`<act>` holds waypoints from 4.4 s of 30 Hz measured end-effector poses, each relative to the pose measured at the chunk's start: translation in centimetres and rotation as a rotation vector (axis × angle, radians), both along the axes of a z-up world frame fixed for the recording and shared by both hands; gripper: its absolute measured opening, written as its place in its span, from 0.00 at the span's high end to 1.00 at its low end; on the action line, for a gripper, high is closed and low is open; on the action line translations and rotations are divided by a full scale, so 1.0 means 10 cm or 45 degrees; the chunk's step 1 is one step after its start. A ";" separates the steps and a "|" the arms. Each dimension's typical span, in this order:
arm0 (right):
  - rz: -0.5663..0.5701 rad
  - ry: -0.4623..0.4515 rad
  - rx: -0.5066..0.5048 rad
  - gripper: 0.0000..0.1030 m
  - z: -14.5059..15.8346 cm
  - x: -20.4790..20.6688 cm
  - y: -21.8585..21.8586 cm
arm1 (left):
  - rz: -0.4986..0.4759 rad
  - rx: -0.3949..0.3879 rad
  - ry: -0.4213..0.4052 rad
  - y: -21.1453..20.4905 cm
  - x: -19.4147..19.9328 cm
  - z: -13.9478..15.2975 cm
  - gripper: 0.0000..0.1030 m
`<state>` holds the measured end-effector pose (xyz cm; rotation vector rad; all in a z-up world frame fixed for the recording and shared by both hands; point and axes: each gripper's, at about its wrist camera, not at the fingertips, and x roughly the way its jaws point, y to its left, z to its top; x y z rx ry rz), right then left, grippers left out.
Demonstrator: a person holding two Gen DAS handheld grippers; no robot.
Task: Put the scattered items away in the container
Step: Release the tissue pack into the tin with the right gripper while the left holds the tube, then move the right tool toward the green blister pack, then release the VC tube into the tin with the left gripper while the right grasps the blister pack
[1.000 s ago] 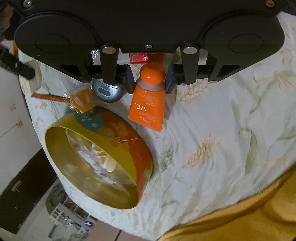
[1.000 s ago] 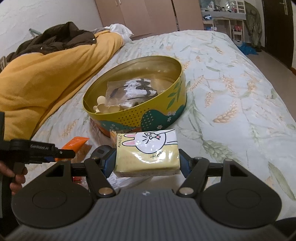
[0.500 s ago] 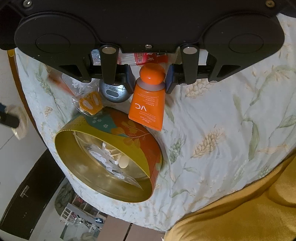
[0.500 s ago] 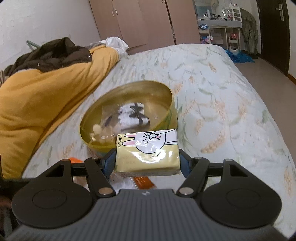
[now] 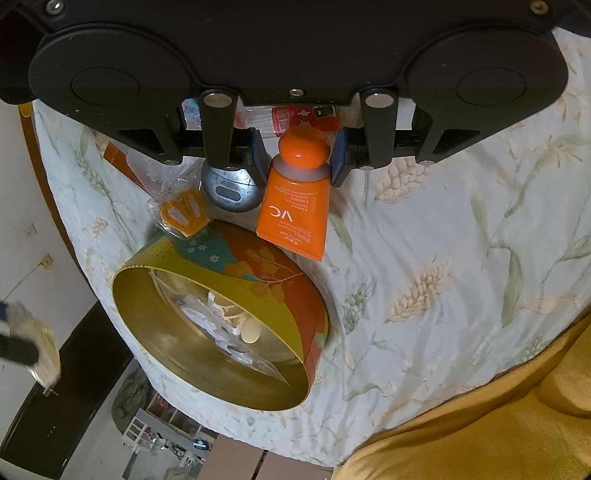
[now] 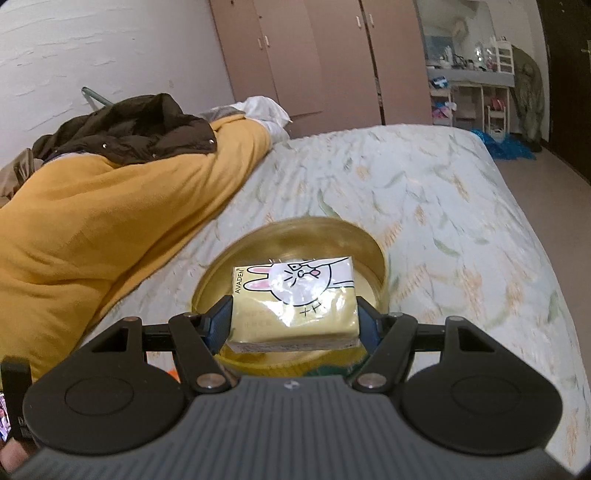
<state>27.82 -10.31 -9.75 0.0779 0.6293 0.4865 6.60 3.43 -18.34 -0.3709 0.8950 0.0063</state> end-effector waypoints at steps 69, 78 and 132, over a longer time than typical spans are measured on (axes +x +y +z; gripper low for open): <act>-0.004 0.270 -0.039 0.00 -0.67 -0.74 -0.27 | -0.005 -0.004 0.035 0.00 -0.01 0.00 0.68; 0.046 0.438 -0.147 0.00 -1.00 -0.95 -0.21 | -0.018 0.007 0.024 -0.01 -0.06 0.07 0.68; 0.076 0.661 -0.447 0.32 -1.55 -0.82 0.17 | -0.247 0.194 -0.289 -0.44 0.57 1.37 0.68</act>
